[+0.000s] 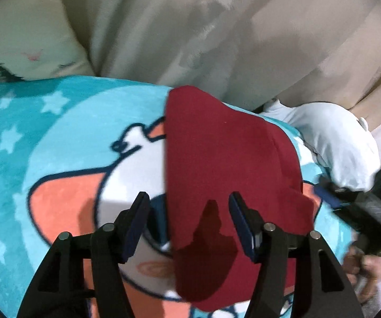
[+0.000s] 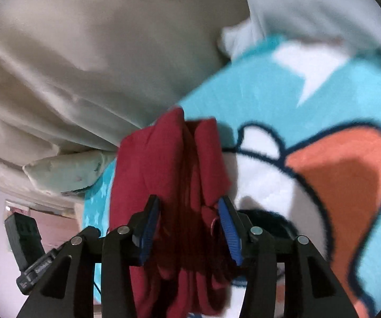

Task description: Fold small clothes

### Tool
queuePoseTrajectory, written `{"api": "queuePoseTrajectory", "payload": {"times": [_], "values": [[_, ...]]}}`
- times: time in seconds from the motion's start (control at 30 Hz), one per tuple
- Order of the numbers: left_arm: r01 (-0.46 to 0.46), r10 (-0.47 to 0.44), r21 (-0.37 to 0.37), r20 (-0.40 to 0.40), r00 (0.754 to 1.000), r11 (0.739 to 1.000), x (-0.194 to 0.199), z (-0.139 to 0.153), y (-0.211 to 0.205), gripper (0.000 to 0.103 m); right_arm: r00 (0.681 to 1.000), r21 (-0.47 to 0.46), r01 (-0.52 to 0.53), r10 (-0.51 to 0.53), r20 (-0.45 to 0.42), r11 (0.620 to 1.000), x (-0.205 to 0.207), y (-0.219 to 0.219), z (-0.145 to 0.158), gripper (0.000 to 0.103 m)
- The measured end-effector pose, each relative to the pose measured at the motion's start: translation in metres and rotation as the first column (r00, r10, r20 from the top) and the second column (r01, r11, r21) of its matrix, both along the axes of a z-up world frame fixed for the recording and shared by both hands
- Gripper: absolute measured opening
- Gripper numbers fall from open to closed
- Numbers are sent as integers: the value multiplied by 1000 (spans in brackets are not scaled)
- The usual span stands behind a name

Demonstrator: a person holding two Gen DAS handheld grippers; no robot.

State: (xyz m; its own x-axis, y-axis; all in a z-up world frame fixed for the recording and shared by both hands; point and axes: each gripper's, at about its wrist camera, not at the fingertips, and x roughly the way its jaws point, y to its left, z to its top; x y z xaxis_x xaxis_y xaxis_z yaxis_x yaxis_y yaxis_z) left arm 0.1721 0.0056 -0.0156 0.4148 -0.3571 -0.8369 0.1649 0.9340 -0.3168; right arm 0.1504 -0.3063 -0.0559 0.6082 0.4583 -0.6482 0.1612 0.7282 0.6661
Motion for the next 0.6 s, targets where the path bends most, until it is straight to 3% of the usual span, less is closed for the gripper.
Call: {"api": "queuePoseTrajectory", "payload": {"times": [0.07, 0.17, 0.27, 0.33, 0.37, 0.4, 0.47, 0.53, 0.6], "values": [[-32, 32, -3, 7, 999, 999, -9, 0, 7, 60, 997, -63, -21, 25, 73, 998, -16, 12, 32, 51], [-92, 92, -18, 0, 996, 996, -22, -3, 27, 61, 984, 16, -129, 126, 129, 991, -30, 44, 50, 49], [-128, 128, -23, -22, 992, 991, -29, -14, 35, 61, 972, 68, -224, 218, 88, 972, -31, 70, 36, 49], [-120, 120, -2, -11, 993, 993, -34, -17, 38, 61, 983, 7, -186, 186, 3, 983, -33, 74, 10, 49], [-111, 111, 23, 14, 994, 994, -39, -17, 40, 61, 987, -11, -152, 152, -48, 988, -35, 69, -6, 43], [-105, 104, 36, 31, 994, 994, -40, -16, 41, 61, 988, -24, -116, 113, -105, 993, -36, 63, -25, 24], [-86, 82, 64, 68, 994, 994, -45, -13, 43, 62, 988, -12, -58, 55, -144, 998, -41, 55, -43, 2], [-73, 66, 78, 86, 994, 994, -47, -11, 46, 63, 989, 18, -26, 28, -147, 1000, -44, 55, -42, 2], [-72, 62, 96, 109, 992, 993, -49, -9, 47, 63, 989, -10, -14, 12, -147, 1000, -44, 61, -34, 4]]}}
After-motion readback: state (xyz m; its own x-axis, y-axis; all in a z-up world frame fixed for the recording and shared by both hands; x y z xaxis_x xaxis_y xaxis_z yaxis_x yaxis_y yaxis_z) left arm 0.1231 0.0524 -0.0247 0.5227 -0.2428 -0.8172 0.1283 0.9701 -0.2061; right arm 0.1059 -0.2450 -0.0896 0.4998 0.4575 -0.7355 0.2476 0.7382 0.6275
